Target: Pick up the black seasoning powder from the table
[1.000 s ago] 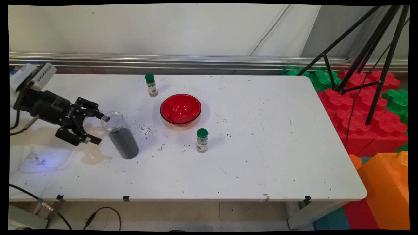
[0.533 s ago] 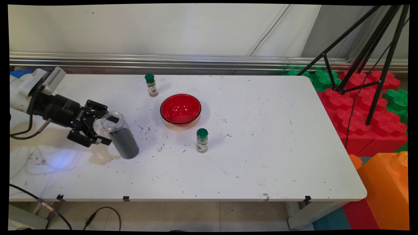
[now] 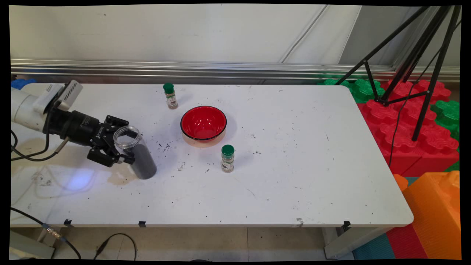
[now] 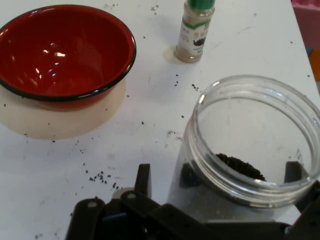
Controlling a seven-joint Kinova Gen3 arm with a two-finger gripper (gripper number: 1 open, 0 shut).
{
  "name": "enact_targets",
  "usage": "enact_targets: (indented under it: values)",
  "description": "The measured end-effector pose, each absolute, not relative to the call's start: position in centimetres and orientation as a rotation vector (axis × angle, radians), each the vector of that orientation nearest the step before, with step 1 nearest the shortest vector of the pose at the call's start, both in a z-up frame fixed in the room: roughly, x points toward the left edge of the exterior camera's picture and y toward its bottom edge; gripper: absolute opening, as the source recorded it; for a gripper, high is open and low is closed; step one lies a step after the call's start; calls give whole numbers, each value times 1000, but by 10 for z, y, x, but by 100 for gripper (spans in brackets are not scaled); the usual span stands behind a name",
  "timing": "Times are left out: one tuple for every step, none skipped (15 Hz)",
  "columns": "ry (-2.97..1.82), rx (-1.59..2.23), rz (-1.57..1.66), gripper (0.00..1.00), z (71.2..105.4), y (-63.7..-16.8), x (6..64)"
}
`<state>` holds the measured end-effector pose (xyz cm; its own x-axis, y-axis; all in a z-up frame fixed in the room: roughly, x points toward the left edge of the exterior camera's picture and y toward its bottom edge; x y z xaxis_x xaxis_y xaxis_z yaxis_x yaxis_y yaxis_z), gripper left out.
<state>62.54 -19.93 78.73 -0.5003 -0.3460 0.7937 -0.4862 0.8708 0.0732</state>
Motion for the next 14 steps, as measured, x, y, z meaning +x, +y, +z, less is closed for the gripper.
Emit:
enact_targets:
  values:
    - [-2141, 600, 199, 100, 786, -200, 625]
    - [-2135, 601, 200, 100, 784, -200, 624]
    - [-2131, 601, 200, 100, 783, -200, 624]
    - [-2126, 602, 201, 100, 781, -200, 624]
    - [-2123, 602, 202, 100, 780, -200, 624]
    - [-2118, 603, 203, 100, 778, -200, 623]
    - [-2115, 602, 203, 100, 777, -201, 623]
    - [-2111, 603, 204, 100, 776, -201, 623]
    - [-2108, 603, 204, 100, 775, -201, 623]
    - [-2104, 603, 205, 100, 773, -201, 623]
    - [-2101, 602, 206, 100, 773, -201, 623]
    - [-2097, 602, 207, 100, 772, -202, 622]
    - [-2094, 601, 207, 100, 771, -202, 622]
    - [-2089, 600, 208, 100, 770, -202, 622]
